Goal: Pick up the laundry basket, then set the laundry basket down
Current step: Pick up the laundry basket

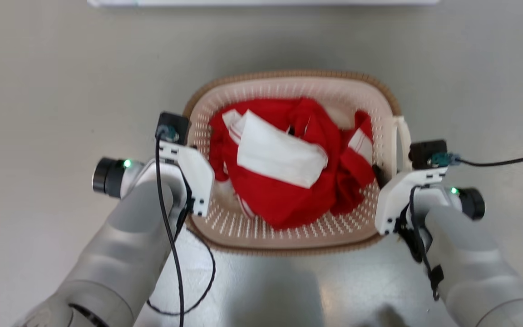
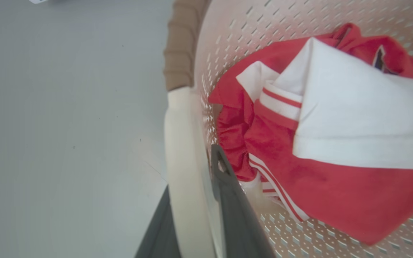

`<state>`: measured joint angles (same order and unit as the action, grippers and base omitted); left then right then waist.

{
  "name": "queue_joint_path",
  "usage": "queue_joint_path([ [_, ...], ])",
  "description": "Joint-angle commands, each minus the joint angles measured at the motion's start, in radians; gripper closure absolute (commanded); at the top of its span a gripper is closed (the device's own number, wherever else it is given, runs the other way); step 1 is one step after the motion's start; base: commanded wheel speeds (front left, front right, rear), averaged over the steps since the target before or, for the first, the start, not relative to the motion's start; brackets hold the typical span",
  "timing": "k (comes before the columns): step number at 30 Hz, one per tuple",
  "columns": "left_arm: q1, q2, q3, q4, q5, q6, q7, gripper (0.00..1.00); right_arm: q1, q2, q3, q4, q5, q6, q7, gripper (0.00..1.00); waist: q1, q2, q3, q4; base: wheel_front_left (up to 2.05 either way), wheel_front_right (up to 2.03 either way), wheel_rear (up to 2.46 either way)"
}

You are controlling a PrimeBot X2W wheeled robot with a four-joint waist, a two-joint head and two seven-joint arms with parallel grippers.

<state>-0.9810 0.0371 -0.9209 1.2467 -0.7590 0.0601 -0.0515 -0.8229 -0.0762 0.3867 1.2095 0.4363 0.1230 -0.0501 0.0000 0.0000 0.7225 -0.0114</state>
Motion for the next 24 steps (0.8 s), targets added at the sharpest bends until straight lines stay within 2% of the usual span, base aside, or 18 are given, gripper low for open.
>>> queue_joint_path([
  [1, 0.018, 0.013, -0.002, -0.012, -0.001, -0.01, -0.004, 1.0, 0.058, 0.026, 0.046, -0.019, 0.012, 0.008, 0.015, 1.0, 0.0, 0.0, -0.055, -0.021, 0.0, 0.0, 0.0],
  [13, 0.146, 0.013, -0.056, -0.008, -0.043, -0.047, 0.049, 1.0, 0.169, 0.026, 0.203, -0.03, 0.181, 0.008, 0.088, 1.0, 0.0, 0.0, -0.293, -0.056, 0.0, 0.0, 0.0],
  [24, 0.241, 0.013, -0.105, -0.048, -0.081, -0.053, 0.099, 1.0, 0.238, 0.026, 0.291, -0.019, 0.28, 0.008, 0.12, 1.0, 0.0, 0.0, -0.422, -0.062, 0.0, 0.0, 0.0],
])
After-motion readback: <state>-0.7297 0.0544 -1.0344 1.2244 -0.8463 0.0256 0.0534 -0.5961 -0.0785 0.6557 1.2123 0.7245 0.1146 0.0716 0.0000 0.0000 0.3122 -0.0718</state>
